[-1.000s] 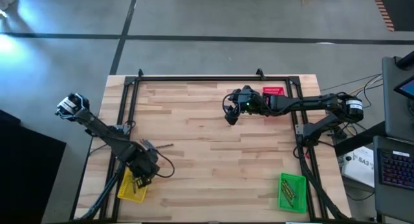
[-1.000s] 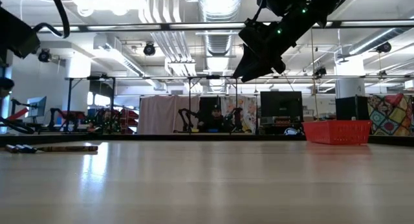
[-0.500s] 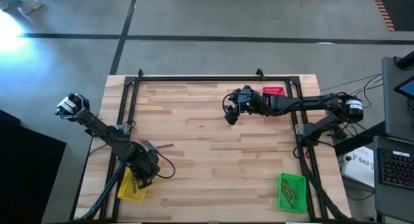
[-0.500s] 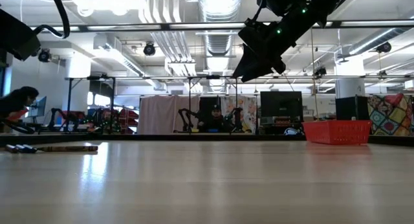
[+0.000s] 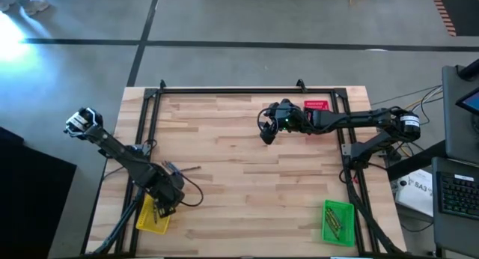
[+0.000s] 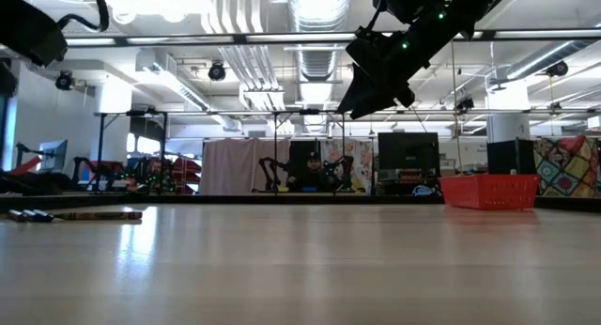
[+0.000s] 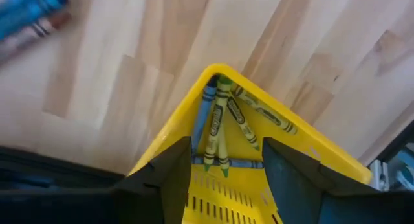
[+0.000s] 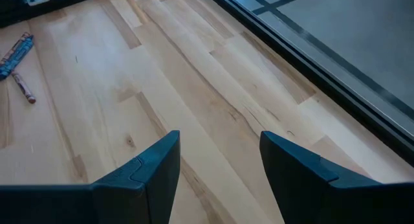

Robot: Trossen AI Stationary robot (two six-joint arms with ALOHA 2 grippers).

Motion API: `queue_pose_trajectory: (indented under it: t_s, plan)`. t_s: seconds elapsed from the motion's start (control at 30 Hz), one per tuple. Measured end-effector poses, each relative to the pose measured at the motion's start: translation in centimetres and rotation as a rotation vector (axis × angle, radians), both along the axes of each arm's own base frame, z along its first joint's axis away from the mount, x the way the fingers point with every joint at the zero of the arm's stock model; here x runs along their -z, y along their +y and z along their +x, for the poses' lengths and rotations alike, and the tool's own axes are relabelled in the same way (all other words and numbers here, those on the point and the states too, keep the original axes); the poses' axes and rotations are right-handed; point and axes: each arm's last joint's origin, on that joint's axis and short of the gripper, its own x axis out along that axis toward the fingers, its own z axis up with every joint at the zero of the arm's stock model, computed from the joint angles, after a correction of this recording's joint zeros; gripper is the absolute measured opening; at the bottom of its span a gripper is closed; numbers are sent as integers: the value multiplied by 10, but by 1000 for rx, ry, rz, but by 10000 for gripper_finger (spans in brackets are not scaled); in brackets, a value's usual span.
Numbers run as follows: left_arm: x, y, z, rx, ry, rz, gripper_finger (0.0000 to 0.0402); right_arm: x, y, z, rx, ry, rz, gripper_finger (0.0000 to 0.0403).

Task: Sort crayons
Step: Put the brown crayon into the red bin

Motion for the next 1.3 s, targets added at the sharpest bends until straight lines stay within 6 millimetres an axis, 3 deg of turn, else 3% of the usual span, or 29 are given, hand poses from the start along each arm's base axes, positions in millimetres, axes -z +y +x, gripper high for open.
queue_pose_trajectory:
  t_s: [0.3, 0.53, 0.63, 0.77, 0.97, 1.1, 1.3]
  plan:
    - [-22, -2, 10, 59, -152, 90, 169, -1, 0, 1, -12, -4, -4, 203]
    - [-34, 2, 19, 94, -288, 225, 169, -10, 20, 11, -347, -123, 49, 203]
    - [-36, 6, 22, 104, -315, 272, 169, -12, 31, 13, -410, -141, 32, 203]
    - [-34, 10, 24, 177, -340, 327, 168, 1, 55, 9, -394, 6, 62, 203]
    - [-34, 33, 41, 140, -392, 451, 168, 12, 81, 1, -244, 177, -161, 203]
    - [-34, 60, 55, 79, -375, 437, 168, 15, 75, -1, -210, 197, -198, 203]
    - [-26, 86, 62, 93, -349, 444, 168, 35, 40, -11, -96, 239, -165, 203]
